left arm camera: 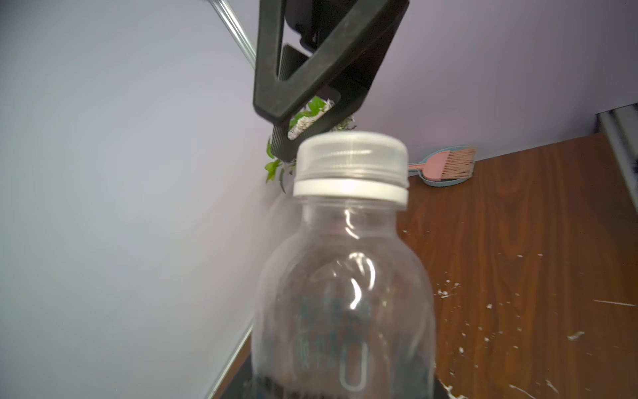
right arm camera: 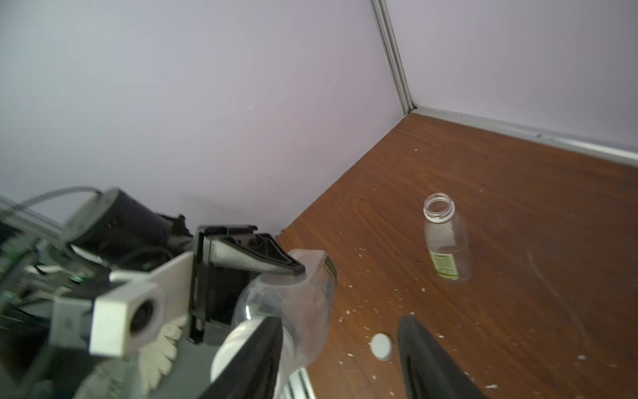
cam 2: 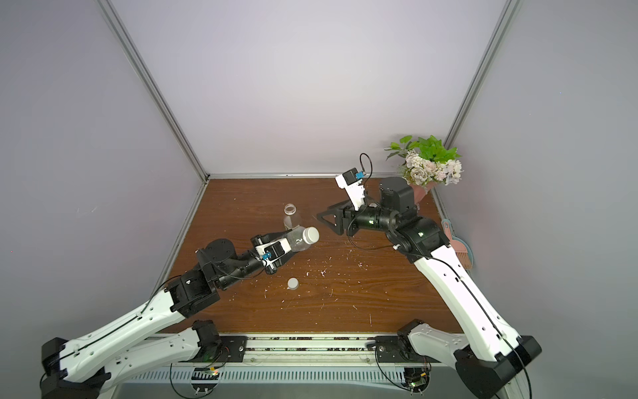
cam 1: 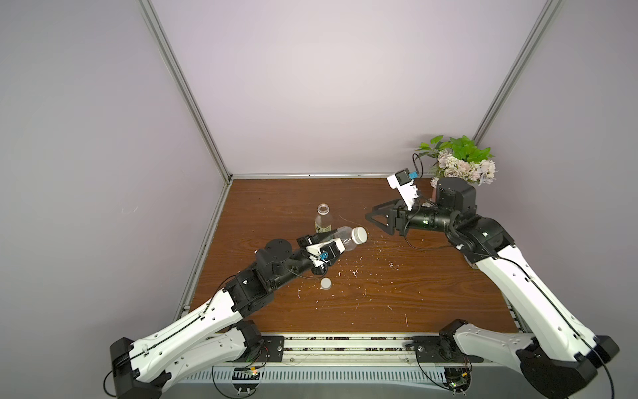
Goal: Screw on the bottle caps
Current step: Screw the bottle cap onto the plastic bottle.
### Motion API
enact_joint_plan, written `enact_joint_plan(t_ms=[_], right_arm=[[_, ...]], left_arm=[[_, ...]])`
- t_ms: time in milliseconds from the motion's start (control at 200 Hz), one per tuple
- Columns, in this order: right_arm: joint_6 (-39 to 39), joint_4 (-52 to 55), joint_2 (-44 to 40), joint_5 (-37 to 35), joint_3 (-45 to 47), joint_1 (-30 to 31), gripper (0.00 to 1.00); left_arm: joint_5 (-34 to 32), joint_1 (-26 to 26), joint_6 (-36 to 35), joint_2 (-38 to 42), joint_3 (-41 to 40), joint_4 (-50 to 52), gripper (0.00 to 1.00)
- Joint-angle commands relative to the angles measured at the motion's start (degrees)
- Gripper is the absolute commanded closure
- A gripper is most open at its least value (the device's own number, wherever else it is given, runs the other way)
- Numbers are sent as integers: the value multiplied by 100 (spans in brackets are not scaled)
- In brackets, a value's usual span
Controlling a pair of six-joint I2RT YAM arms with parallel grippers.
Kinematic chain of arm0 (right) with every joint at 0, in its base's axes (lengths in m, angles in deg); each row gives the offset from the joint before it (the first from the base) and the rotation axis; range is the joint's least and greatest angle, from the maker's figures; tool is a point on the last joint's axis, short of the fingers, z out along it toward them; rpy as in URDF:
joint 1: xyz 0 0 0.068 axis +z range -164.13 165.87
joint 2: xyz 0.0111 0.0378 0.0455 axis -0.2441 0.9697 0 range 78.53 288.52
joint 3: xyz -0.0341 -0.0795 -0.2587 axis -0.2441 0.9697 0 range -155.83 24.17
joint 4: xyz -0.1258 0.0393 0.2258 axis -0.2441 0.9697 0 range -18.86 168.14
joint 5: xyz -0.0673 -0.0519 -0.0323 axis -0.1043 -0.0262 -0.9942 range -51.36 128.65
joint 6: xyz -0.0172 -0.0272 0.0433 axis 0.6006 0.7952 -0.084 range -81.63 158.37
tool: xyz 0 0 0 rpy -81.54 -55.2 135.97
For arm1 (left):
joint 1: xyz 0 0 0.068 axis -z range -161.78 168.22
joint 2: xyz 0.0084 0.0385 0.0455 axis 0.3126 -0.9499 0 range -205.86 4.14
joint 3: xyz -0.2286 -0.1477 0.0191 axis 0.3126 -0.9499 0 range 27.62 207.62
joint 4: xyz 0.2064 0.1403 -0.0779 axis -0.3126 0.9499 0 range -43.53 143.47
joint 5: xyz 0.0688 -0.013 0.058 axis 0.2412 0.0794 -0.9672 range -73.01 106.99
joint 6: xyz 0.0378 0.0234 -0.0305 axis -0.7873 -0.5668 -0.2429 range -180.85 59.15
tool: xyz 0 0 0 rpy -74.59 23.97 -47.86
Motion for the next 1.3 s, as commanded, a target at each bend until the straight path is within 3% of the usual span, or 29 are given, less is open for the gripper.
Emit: enact_joint_plan(t_ms=[0, 135, 355, 686, 1291], right_arm=[[2505, 794, -531, -245, 240, 17, 41], [3670, 1100, -1029, -80, 594, 90, 40], [4333, 1669, -1102, -199, 519, 409, 38], [4377, 1309, -891, -129, 682, 1035, 38], [4378, 1497, -740, -240, 634, 1432, 37]], left_arm=[[809, 55, 504, 2, 209, 942, 100], [1326, 55, 603, -172, 496, 1605, 100], [1813, 55, 672, -363, 704, 1930, 100], [2083, 55, 540, -742, 1043, 2067, 100], [2022, 55, 518, -813, 1084, 1939, 100]])
